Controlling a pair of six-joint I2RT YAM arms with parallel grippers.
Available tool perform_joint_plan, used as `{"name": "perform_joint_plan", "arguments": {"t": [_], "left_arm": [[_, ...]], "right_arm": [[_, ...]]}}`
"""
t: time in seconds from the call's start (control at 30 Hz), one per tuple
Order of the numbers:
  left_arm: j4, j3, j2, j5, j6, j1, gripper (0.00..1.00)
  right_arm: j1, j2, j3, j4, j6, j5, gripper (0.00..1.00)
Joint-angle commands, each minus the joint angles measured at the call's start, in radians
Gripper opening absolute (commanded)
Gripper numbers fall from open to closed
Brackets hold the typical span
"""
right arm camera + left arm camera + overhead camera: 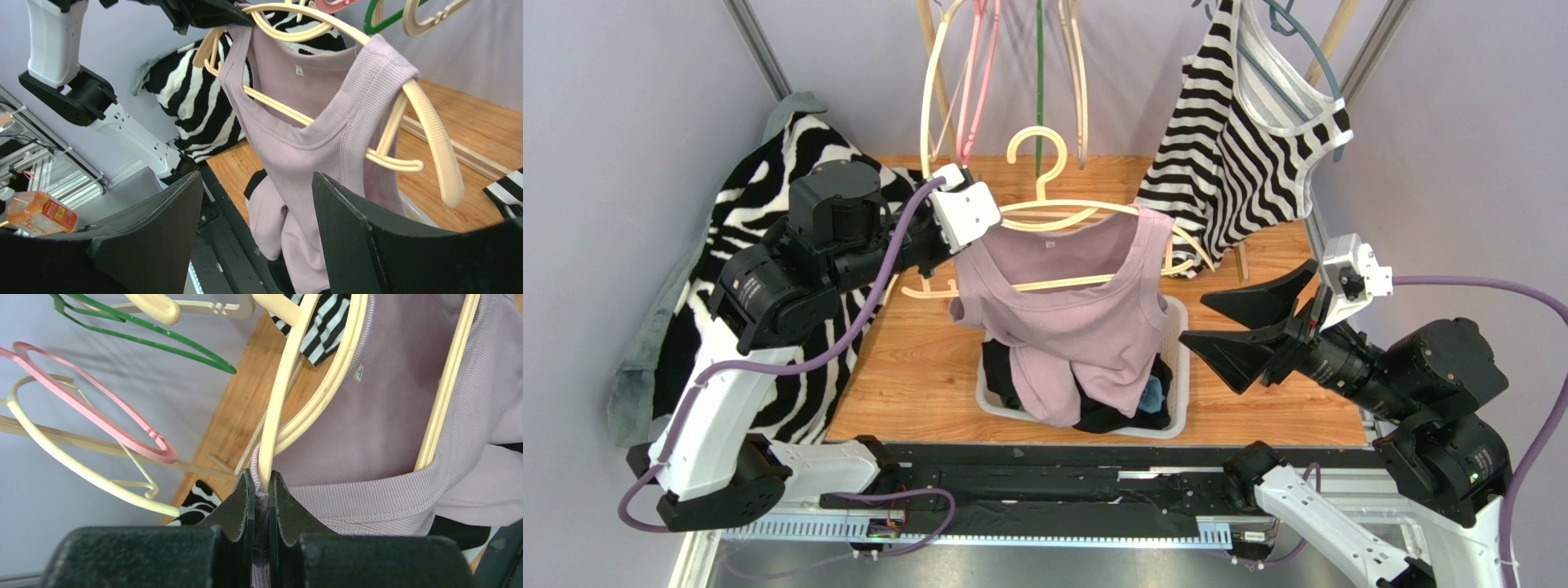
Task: Remove the tank top from the hanger
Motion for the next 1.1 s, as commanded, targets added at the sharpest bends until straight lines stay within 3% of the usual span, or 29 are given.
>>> {"name": "perform_joint_plan", "arguments": {"t": [0.0,0.2,0.7,0.8,1.03,1.07], "left_arm": [[0.095,0.043,-0.008,-0.075,0.035,-0.029,0.0],[0.091,0.042,-0.024,-0.076,0.046,-0.04,0.0],[0.06,0.057,-0.024,-0.035,0.032,-0.051,0.0],[0.052,0.068,-0.019,-0.021,0.028,-0.053,0.0],[0.045,0.049,-0.022,-0.017,0.035,-0.053,0.0],[0.045,0.043,-0.024,-0.018,0.035,-0.054,0.0]], "right_arm": [[-0.002,0.078,-0.011,0.132,0.075,0.039,0.7],[-0.002,0.195,-0.035,0.208,0.128,0.168,0.69],[0.0,0.264,-0.051,0.282,0.142,0.167,0.54],[0.001,0.286,-0.049,0.299,0.151,0.153,0.45],[0.012,0.296,-0.018,0.293,0.143,0.138,0.0],[0.012,0.292,-0.014,0.29,0.14,0.138,0.0]]}}
